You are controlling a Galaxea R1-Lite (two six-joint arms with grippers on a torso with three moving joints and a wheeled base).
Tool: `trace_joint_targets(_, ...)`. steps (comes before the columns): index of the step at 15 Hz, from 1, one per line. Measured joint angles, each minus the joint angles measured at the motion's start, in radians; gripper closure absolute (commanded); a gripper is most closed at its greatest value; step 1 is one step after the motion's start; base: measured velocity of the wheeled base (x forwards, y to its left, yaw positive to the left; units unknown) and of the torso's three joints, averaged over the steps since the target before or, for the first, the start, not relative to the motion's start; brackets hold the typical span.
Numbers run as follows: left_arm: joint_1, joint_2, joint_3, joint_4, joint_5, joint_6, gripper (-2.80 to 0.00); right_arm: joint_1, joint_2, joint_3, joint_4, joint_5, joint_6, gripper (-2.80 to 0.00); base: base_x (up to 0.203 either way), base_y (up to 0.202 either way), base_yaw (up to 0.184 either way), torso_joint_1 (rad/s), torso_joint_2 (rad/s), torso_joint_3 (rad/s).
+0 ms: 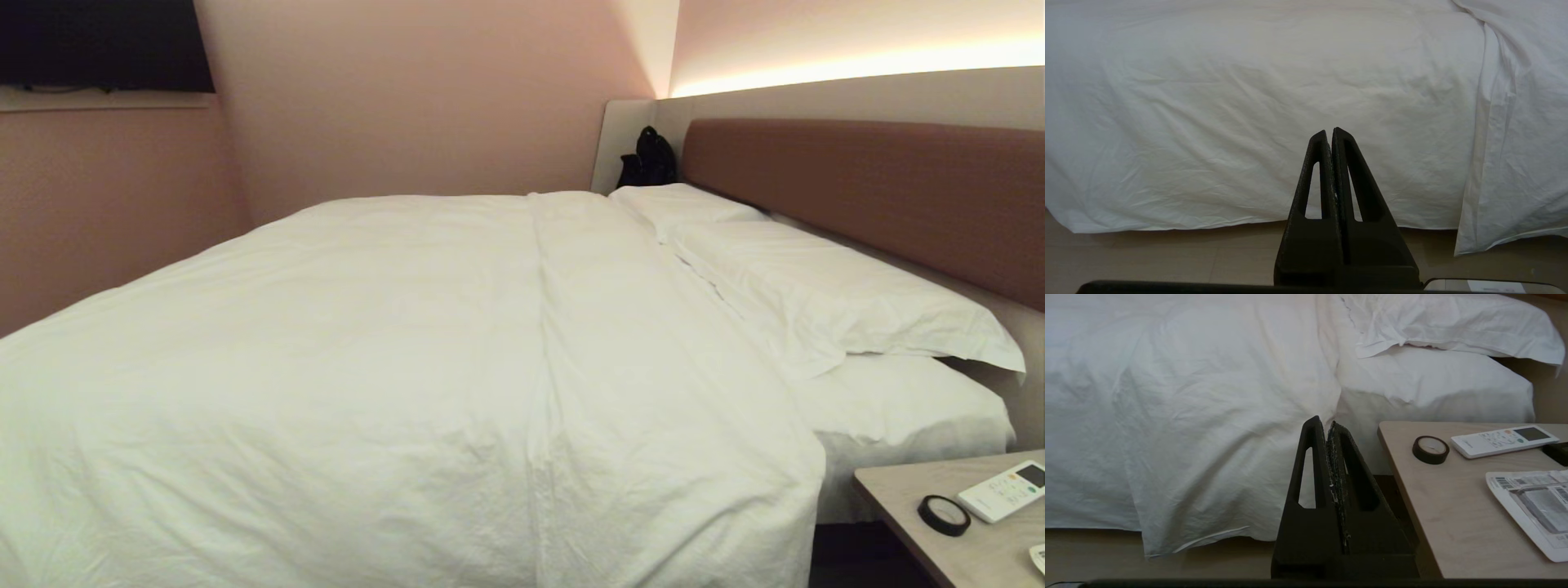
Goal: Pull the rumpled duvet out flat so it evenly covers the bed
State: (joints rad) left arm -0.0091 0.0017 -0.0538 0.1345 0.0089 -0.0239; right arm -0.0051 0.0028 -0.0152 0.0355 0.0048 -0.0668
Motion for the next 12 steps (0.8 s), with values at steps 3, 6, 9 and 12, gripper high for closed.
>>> trace_joint_targets(3, 0.0, 0.0, 0.0, 0.0, 0.0, 0.0, 0.0, 0.0, 0.0, 0.002, 0.0, 0.004, 0.001, 0.0, 0.0, 0.0, 0.0, 0.0, 0.0, 0.0)
trace_joint_targets(6, 0.0, 0.0, 0.0, 0.0, 0.0, 0.0, 0.0, 0.0, 0.0, 0.002, -0.001, 0.004, 0.01, 0.0, 0.0, 0.0, 0.0, 0.0, 0.0, 0.0)
trace_joint_targets(9, 0.0, 0.0, 0.0, 0.0, 0.0, 0.0, 0.0, 0.0, 0.0, 0.004, -0.002, -0.001, 0.029, 0.0, 0.0, 0.0, 0.0, 0.0, 0.0, 0.0)
trace_joint_targets(12, 0.0, 0.0, 0.0, 0.0, 0.0, 0.0, 0.0, 0.0, 0.0, 0.004, -0.002, -0.003, 0.041, 0.0, 0.0, 0.0, 0.0, 0.0, 0.0, 0.0)
